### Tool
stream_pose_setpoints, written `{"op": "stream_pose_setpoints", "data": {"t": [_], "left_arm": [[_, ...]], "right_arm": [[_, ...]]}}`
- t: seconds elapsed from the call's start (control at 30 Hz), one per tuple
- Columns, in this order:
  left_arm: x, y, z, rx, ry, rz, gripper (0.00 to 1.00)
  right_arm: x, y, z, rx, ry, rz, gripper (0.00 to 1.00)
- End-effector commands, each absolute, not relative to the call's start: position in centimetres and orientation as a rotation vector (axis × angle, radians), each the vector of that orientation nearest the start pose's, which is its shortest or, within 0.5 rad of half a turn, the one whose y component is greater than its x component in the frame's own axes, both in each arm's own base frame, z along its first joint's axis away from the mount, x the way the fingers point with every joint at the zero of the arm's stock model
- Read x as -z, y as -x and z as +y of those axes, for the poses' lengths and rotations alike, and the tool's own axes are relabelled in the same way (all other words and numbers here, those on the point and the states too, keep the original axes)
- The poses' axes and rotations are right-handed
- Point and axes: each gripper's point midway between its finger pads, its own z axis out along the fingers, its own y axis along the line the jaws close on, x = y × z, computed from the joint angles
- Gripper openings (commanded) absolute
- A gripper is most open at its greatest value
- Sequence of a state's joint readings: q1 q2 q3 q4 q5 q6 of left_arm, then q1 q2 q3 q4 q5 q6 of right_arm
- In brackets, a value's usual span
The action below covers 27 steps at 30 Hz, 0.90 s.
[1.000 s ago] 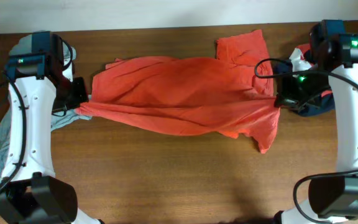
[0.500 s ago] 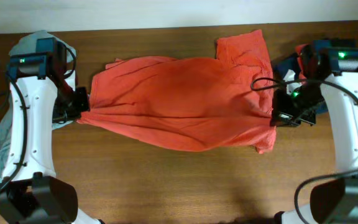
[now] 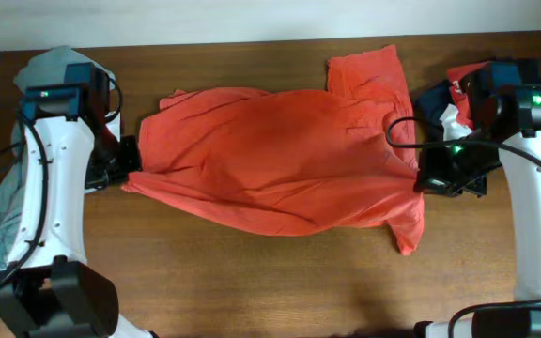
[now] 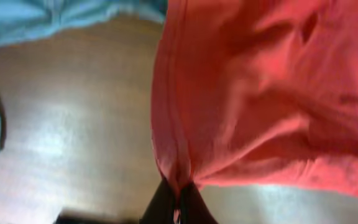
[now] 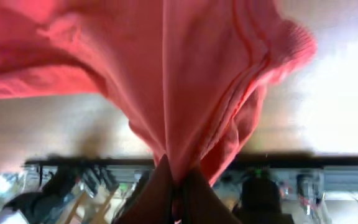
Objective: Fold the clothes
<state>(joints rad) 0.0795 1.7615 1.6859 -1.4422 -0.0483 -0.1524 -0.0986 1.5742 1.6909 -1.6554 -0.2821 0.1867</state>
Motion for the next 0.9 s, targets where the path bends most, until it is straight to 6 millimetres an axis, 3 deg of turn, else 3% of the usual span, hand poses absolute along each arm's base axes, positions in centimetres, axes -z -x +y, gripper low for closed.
{"op": "stream_pose_setpoints", "data": {"t": [0.0,0.17,0.4,0.57,0.87], "left_arm": [[-16.1,-34.1,3.5,-0.064,0.382,3.002,0.01],[-14.0,-37.5,3.8,-0.050,0.392,2.868,0.01],[-12.1,-39.9,4.2,-0.055,0.396,2.762,0.01],[-11.5,-41.0,5.5,-0.139,0.448,2.684,0.01],[-11.4,-43.7,5.9,-0.133,0.444,2.584,0.01]], "right_arm": [[-22.4,-27.2,1.5,-0.400,-0.476,3.022,0.04],[-20.0,-29.6,1.1,-0.391,-0.496,2.960,0.04],[-16.5,-31.6,0.9,-0.388,-0.485,2.936,0.04],[-15.3,-33.3,-0.4,-0.345,-0.490,2.884,0.04],[-13.5,-35.5,-3.7,-0.305,-0.500,2.847,0.04]]}}
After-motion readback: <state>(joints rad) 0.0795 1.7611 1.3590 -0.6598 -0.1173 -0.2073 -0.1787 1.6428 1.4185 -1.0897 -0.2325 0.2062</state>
